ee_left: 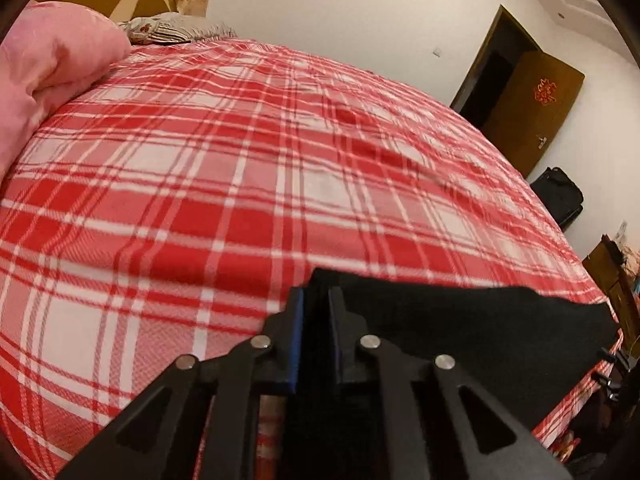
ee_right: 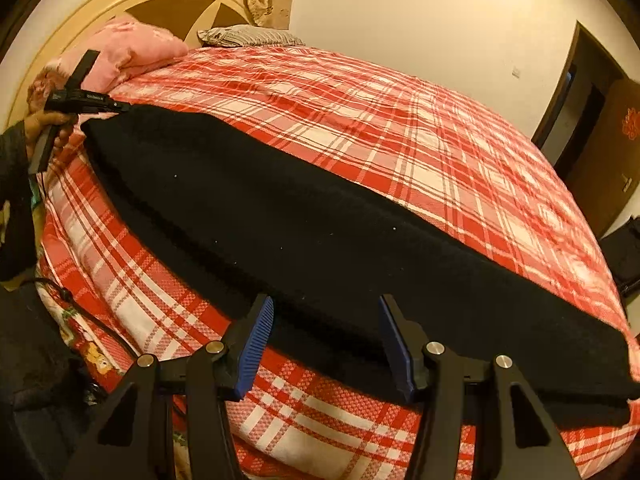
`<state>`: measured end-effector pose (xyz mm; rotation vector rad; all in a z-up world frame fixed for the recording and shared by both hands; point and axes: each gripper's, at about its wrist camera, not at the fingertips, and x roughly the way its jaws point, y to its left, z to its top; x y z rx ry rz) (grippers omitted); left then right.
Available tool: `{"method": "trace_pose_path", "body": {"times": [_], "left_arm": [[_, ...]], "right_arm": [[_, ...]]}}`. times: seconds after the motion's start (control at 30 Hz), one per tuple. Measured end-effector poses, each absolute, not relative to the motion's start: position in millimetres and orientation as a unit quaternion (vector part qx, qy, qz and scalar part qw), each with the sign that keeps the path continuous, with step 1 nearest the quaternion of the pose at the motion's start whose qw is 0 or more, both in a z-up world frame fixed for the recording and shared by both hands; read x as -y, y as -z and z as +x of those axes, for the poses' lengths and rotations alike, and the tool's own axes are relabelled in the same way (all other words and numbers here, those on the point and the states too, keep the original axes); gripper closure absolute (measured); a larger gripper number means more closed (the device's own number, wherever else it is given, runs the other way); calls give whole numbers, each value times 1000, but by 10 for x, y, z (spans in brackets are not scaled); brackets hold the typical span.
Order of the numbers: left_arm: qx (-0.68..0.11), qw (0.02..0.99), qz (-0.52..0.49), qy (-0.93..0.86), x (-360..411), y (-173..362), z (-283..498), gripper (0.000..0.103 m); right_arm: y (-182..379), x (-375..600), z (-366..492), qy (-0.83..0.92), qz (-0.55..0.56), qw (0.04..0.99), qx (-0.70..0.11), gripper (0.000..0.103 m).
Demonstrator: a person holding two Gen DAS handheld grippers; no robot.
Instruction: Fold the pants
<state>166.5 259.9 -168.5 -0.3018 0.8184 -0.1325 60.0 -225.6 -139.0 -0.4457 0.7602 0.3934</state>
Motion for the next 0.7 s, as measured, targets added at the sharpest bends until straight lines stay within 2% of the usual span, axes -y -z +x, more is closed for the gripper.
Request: {"method": "trace_pose_path", "body": {"times": [0.07,0.13,0.2,0.27,0.4,0.43,0.47,0.5,0.7], "left_arm": [[-389,908,-140,64,-2580,1636,1562,84],[-377,916,-126,56,-2557,1542,1425,63],[-367,922,-116,49,-2539,1461,1318,54],[-354,927,-110,53,-2498,1385,1233,52],[-351,926,-109,79,-2334,1378,1152,39],[-357,924,-105,87,-2257,1420,1164,39],[-363,922,-100,92,-2201,1458,1178,39],[-373,918,-91,97,-2126,1529,1209,39],[-380,920,-34,83,-2016,1702,1221,39]], "right_arm": [[1439,2196,586,-185,-247,882,-357,48],[1503,2132,575,-176,-282,877,-345,48],[1546,2091,576,-174,-299,874,-341,48],[1608,2041,599,-169,-316,870,-338,48],[1705,1974,660,-159,-344,865,-328,49],[1707,1970,665,-161,-344,866,-325,55],[1696,1967,671,-164,-339,867,-327,81],[1671,1977,668,-164,-333,869,-328,99],[1474,2020,409,-184,-334,867,-321,100]]}}
